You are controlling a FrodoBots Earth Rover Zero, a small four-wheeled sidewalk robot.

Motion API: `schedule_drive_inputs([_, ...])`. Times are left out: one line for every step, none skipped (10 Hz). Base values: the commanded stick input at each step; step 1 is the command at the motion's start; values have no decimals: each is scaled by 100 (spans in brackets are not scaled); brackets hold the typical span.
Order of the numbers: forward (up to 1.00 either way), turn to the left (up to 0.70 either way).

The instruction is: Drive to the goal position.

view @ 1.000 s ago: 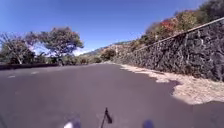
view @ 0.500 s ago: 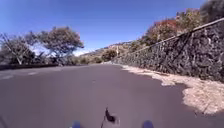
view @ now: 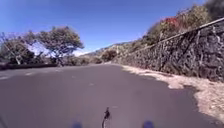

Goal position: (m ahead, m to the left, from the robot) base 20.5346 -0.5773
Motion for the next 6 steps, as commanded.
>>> schedule_drive_inputs([70,0])
schedule_drive_inputs([70,0])
schedule_drive_inputs([70,0])
schedule_drive_inputs([70,0])
schedule_drive_inputs([70,0])
schedule_drive_inputs([70,0])
